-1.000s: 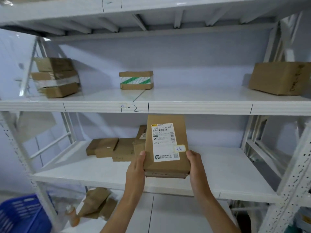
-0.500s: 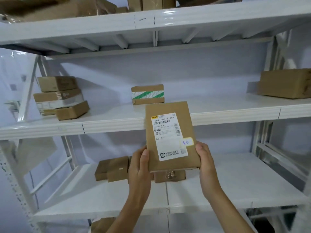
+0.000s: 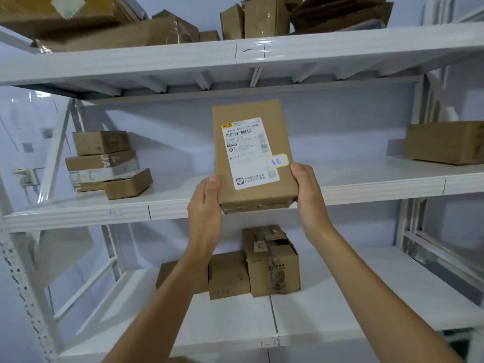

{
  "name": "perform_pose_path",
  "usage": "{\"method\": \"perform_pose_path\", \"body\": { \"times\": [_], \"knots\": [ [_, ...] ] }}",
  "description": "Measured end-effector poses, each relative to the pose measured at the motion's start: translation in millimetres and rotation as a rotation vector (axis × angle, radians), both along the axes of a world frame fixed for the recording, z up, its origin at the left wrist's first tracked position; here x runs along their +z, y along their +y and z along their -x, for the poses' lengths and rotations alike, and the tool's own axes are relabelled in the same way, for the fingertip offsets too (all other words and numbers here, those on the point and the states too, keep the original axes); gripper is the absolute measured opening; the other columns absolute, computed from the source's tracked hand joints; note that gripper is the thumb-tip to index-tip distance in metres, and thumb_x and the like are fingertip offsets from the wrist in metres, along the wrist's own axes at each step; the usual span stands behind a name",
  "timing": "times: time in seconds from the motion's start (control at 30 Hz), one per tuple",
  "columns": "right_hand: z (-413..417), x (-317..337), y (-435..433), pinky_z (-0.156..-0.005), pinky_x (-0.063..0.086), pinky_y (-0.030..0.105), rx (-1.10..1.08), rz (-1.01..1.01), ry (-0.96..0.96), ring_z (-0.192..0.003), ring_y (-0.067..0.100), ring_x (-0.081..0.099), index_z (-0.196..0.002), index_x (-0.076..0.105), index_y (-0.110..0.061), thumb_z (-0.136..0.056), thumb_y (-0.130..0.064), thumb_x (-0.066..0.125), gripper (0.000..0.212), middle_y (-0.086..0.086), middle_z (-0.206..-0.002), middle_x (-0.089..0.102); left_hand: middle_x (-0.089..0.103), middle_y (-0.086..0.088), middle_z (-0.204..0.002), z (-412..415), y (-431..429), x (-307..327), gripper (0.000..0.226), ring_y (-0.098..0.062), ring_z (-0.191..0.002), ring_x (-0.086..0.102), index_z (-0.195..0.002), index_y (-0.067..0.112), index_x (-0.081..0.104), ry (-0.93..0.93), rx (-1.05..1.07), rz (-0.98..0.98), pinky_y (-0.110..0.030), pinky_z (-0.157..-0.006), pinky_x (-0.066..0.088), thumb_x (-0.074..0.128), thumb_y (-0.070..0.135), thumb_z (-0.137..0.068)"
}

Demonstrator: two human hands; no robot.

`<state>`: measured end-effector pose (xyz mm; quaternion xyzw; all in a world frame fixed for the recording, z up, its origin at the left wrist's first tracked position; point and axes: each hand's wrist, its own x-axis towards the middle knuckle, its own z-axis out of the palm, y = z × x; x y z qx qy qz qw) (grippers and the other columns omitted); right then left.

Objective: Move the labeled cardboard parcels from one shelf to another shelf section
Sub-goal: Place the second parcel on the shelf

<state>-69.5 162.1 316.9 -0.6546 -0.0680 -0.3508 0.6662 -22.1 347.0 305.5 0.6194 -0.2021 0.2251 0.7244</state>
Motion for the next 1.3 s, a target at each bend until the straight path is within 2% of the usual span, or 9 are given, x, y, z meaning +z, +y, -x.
{"method": "perform_pose_path", "body": {
  "times": [0.13,0.27,0.4,0.5,0.63,0.7,1.03,1.17,1.3],
  "knots": [
    [-25,32,-5,-0.079,0.057,0.029,-0.020,0.032,0.054,-0.087,-0.007,0.069,-0.116,0.057,-0.033,-0.082,-0.072,0.043,0.054,-0.035,-0.086,0.070,0.080,0.002,-0.098,-19,-4,38,0.064,-0.016,-0.090,0.073,-0.097,0.023,0.077,0.009,0.025,-0.105,-0.031,-0.079,0.051,0.039,0.074,-0.087],
    [-57,48,-11,-0.103,0.053,0.052,0.016,0.016,0.221,-0.107,0.016,0.069,-0.108,0.059,-0.041,-0.070,-0.082,0.037,0.060,-0.008,-0.110,0.072,0.079,-0.005,-0.106,-49,-11,59,0.057,-0.028,-0.101,0.074,-0.100,0.022,0.073,0.113,0.073,-0.144,-0.051,-0.095,0.058,0.046,0.070,-0.087],
    [-78,45,-16,-0.109,0.048,0.050,0.074,0.109,0.295,-0.113,0.018,0.068,-0.093,0.069,-0.057,-0.071,-0.086,0.028,0.055,-0.007,-0.117,0.073,0.075,-0.014,-0.113,-79,-16,60,0.036,-0.031,-0.100,0.074,-0.095,0.019,0.060,0.207,0.091,-0.141,-0.053,-0.087,0.063,0.056,0.055,-0.094],
    [-91,39,-21,-0.112,0.044,0.049,0.095,0.151,0.379,-0.119,0.022,0.065,-0.116,0.062,-0.045,-0.071,-0.091,0.024,0.075,0.001,-0.129,0.070,0.074,-0.014,-0.116,-94,-18,55,0.043,-0.030,-0.103,0.074,-0.107,0.016,0.063,0.249,0.027,-0.171,-0.049,-0.086,0.064,0.056,0.057,-0.096],
    [-110,42,-28,-0.109,0.047,0.049,0.062,0.204,0.433,-0.111,0.024,0.068,-0.113,0.071,-0.032,-0.077,-0.092,0.021,0.086,0.006,-0.119,0.074,0.077,-0.004,-0.113,-107,-18,47,0.055,-0.024,-0.102,0.075,-0.120,0.018,0.065,0.272,-0.050,-0.226,-0.040,-0.079,0.063,0.053,0.065,-0.093],
    [-121,43,-31,-0.109,0.047,0.051,0.034,0.209,0.467,-0.112,0.027,0.067,-0.117,0.071,-0.023,-0.078,-0.091,0.022,0.092,0.008,-0.118,0.074,0.077,-0.004,-0.113,-116,-17,39,0.046,-0.027,-0.104,0.076,-0.115,0.022,0.067,0.247,-0.014,-0.285,-0.047,-0.090,0.062,0.060,0.060,-0.091],
    [-156,45,-43,-0.111,0.045,0.048,0.091,0.242,0.521,-0.118,0.025,0.064,-0.129,0.068,-0.024,-0.083,-0.090,0.023,0.092,0.007,-0.129,0.070,0.081,-0.001,-0.106,-152,-15,35,0.040,-0.024,-0.095,0.077,-0.130,0.030,0.068,0.269,0.057,-0.520,-0.040,-0.093,0.060,0.066,0.044,-0.092],
    [-166,42,-44,-0.119,0.035,0.050,0.135,0.235,0.518,-0.129,0.026,0.057,-0.141,0.061,-0.030,-0.087,-0.088,0.011,0.094,0.006,-0.138,0.064,0.076,-0.012,-0.100,-165,-15,32,0.025,-0.022,-0.071,0.068,-0.119,0.013,0.060,0.358,0.095,-0.474,-0.036,-0.070,0.054,0.066,0.021,-0.096],
    [-165,44,-43,-0.111,0.036,0.043,0.084,0.235,0.476,-0.130,0.025,0.054,-0.143,0.058,-0.025,-0.092,-0.082,0.013,0.089,0.006,-0.142,0.060,0.074,-0.011,-0.081,-166,-11,33,0.014,-0.025,-0.071,0.064,-0.085,0.014,0.059,0.291,0.206,-0.539,-0.039,-0.074,0.052,0.068,0.020,-0.095]
  ]
}}
